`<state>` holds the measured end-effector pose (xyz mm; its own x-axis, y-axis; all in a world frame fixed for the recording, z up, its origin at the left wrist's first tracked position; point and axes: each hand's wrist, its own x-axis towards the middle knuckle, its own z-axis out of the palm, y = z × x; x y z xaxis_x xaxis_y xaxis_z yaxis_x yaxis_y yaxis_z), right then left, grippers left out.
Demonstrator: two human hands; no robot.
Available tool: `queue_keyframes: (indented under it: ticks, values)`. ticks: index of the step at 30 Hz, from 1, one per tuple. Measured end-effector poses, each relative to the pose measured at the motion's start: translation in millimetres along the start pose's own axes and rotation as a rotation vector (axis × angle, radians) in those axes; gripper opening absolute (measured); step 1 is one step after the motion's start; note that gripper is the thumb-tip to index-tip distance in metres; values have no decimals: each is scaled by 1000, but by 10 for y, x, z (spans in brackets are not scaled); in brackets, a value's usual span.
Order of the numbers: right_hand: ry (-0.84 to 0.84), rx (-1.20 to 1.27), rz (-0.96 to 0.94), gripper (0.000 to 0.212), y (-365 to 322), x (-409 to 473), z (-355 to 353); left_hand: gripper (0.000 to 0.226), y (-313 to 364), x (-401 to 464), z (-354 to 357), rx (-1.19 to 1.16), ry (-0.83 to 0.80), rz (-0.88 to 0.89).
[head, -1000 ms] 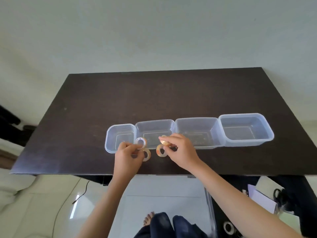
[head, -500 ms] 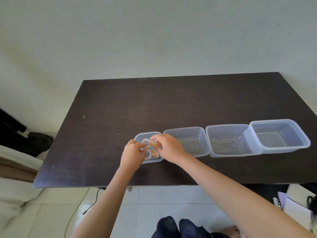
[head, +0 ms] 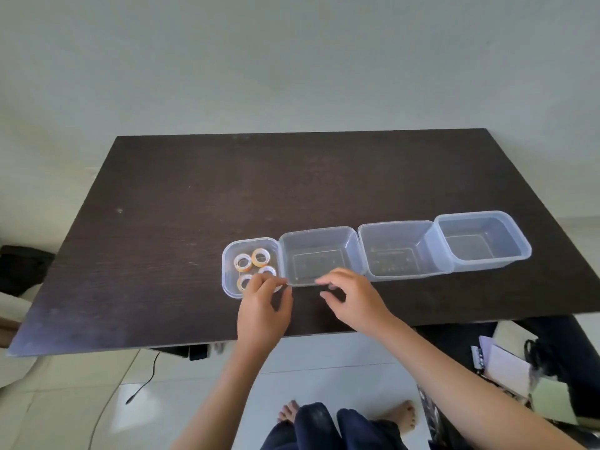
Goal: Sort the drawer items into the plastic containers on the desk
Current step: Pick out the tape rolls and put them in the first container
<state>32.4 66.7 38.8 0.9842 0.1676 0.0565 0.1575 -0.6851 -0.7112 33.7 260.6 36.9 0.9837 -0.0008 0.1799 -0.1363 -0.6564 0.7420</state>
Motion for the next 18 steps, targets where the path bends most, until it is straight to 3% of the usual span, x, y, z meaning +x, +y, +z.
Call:
queue_keyframes:
  ticks: [6,11,14,18]
  values:
    - [142,-16,186,18,624,-1077,-541,17,605,-506,691,-185,-208,144]
    - [193,-55,434,22,1211,-1985,-904,21,1051,-964,1348,-130,-524,262]
    - [157,-61,584,18,1590,-2360,-1101,25,1251,-1214,1795,-84,-708,270]
    - [0,-66,715,16,2060,-2594,-1303,30,1476,-1424,2364,47,-917,152]
